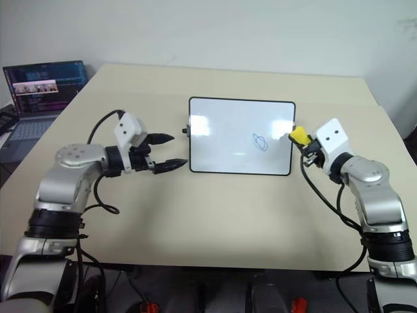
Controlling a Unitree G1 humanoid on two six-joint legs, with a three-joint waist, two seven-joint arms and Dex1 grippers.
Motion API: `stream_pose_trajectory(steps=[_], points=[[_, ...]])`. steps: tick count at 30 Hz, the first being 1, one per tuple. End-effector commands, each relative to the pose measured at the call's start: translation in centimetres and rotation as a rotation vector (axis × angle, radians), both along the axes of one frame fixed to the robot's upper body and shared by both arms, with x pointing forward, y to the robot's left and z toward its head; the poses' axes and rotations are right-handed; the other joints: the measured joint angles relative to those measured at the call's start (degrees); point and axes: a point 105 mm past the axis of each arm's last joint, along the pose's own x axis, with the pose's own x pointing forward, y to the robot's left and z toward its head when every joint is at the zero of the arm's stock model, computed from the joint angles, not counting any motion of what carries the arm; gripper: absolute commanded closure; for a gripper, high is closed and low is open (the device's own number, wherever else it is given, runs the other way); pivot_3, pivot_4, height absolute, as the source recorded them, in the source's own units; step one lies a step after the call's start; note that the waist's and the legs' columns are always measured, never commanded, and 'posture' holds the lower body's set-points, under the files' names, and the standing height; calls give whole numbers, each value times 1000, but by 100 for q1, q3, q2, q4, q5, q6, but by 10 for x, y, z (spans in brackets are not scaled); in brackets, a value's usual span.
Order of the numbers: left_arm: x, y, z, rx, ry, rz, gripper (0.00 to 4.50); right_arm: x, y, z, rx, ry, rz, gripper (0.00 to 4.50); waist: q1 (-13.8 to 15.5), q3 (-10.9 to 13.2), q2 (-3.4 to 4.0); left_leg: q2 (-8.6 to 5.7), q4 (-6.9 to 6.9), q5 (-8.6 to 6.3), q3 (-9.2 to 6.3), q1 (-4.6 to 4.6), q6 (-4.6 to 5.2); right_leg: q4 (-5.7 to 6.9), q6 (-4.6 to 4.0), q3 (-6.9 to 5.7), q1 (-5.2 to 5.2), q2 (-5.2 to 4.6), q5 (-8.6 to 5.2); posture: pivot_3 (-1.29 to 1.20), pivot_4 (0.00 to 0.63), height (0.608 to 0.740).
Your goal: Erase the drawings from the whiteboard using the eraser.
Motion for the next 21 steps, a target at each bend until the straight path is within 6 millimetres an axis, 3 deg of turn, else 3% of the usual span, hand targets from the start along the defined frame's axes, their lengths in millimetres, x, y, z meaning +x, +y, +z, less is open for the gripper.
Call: stream_pose_trajectory(steps=[1,15,18,21], points=[[-2,2,14,4,-56,4,0,-1,-2,18,-12,-67,4,3482,0,0,0,0,0,0,0,0,0,0,0,0,0,0,0,0,150,740],[-1,-6,16,-6,-67,-22,0,0,-5,24,-3,-86,-11,3483,1,0,0,0,3,0,0,0,0,2,0,0,1,0,0,0,150,740],[-1,-8,16,-12,-69,-25,0,5,10,32,57,-125,12,3483,-8,0,0,0,5,0,0,1,0,4,0,0,1,0,0,0,150,740],[-1,-11,13,-20,-61,-34,0,10,44,29,124,-136,72,3483,-29,0,0,4,5,0,0,8,0,9,-1,1,3,4,1,0,150,740]])
